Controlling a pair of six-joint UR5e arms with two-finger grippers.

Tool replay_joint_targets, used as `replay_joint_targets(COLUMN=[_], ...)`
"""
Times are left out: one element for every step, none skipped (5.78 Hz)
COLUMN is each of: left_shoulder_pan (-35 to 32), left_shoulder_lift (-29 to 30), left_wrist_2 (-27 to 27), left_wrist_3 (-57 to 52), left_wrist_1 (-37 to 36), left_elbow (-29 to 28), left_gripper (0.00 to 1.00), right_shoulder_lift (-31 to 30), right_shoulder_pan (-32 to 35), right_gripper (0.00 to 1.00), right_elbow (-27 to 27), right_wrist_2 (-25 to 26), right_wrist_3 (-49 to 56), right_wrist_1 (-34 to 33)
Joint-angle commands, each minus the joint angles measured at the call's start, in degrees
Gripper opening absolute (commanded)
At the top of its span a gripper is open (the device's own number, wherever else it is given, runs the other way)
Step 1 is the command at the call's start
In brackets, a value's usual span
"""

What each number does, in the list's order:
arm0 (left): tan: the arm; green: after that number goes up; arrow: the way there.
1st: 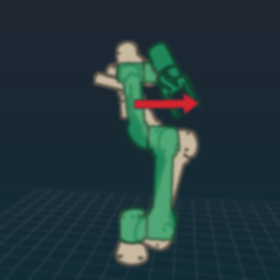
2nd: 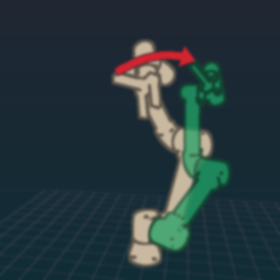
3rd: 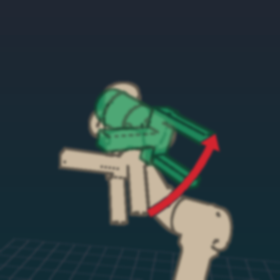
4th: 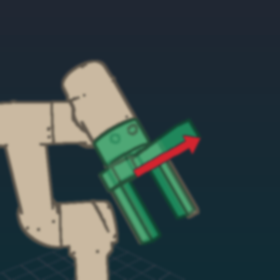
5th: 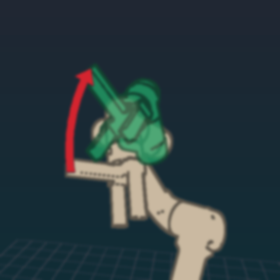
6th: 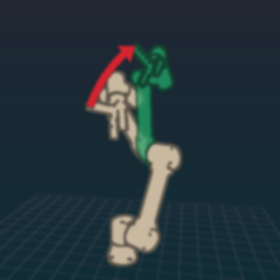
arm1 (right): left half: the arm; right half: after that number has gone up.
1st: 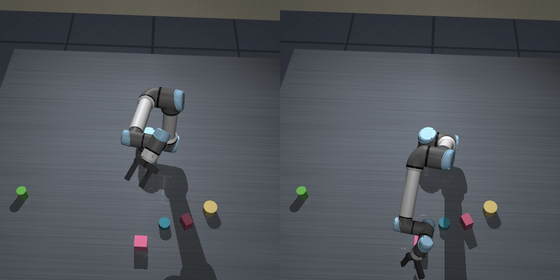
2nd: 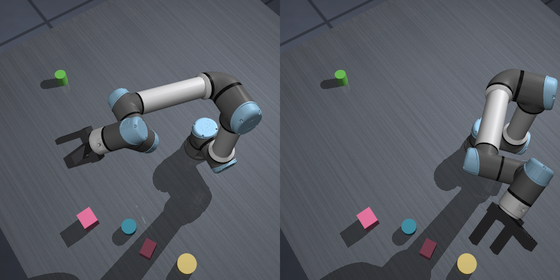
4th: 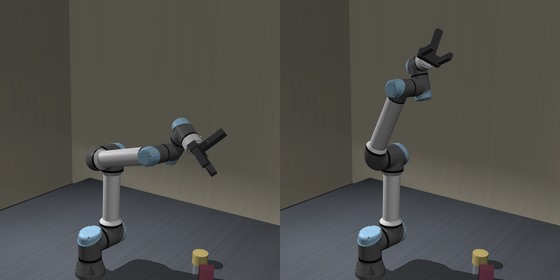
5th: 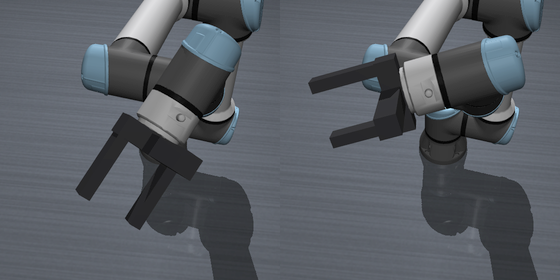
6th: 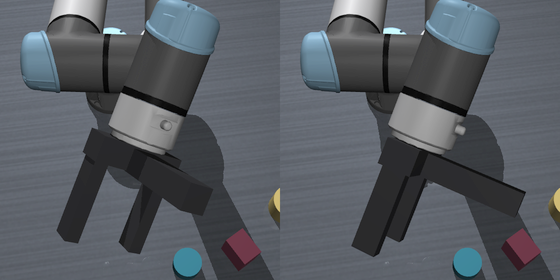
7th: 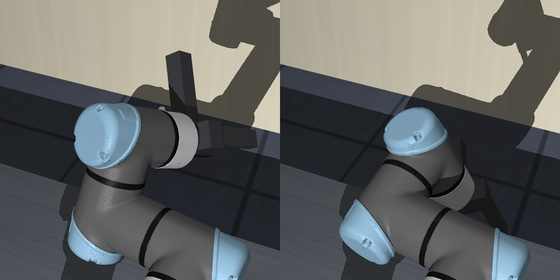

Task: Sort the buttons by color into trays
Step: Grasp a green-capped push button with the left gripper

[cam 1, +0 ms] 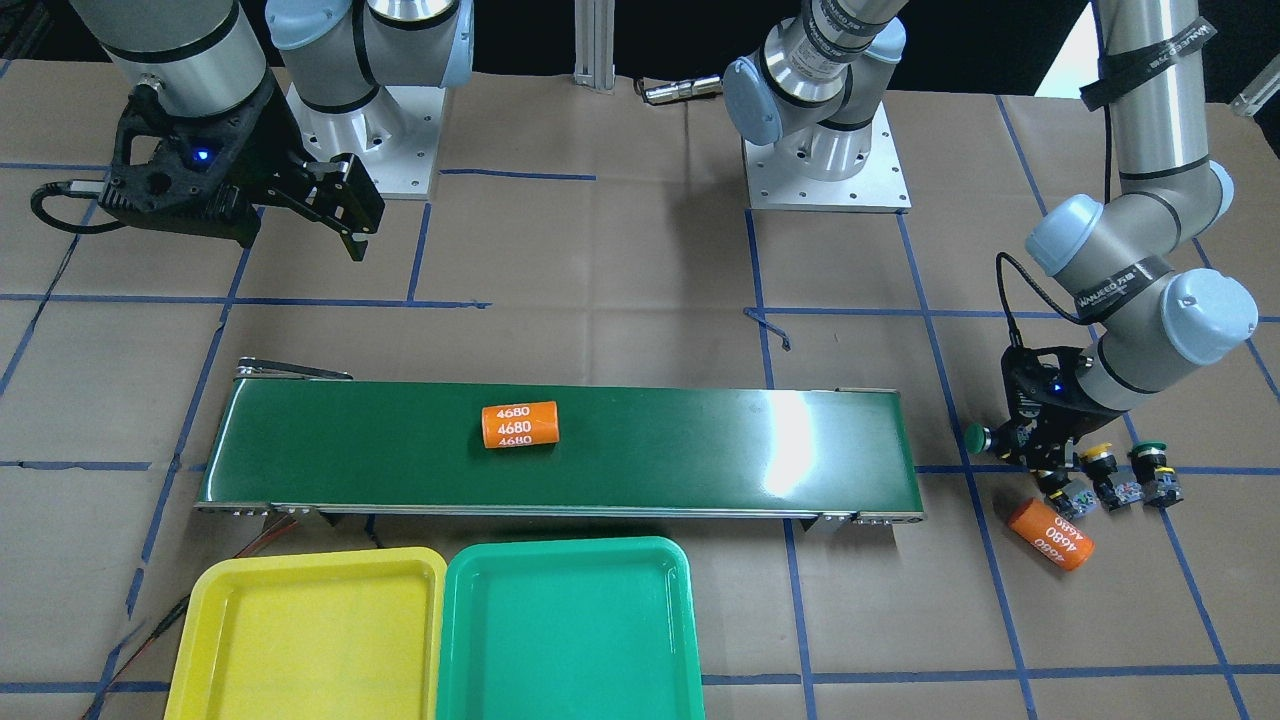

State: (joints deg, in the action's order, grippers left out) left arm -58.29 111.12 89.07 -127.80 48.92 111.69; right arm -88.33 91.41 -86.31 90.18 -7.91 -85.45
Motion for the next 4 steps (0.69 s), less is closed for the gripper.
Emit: replay_joint_targets(left_shoulder_pan=[-1.5, -4.8, -10.1, -17.0], left_shoulder_lift=[-6.6, -9.2, -9.7, -9.4], left_wrist_2=[0.1, 0.1, 0.1, 0.1], left_wrist_3=[3.6, 9.0, 16.8, 26.5], left_wrist_1=[7.8, 11.1, 13.8, 14.0], left_elbow=[-0.5, -1.1, -3.6, -5.3], left_gripper=[0.03, 0.03, 0.03, 0.03], right_shoulder_lift=[0.0, 0.0, 0.0, 0.0], right_shoulder_pan=[0.0, 0.0, 0.0, 0.0], right_gripper=[1.0, 1.0, 1.0, 1.0], right_elbow=[0.0, -0.1, -0.1, 0.0], right_wrist_2=[0.0, 0.0, 0.0, 0.0], right_wrist_3=[0.0, 0.0, -0.1, -0.1], right_wrist_1=[0.0, 0.0, 0.2, 0.2])
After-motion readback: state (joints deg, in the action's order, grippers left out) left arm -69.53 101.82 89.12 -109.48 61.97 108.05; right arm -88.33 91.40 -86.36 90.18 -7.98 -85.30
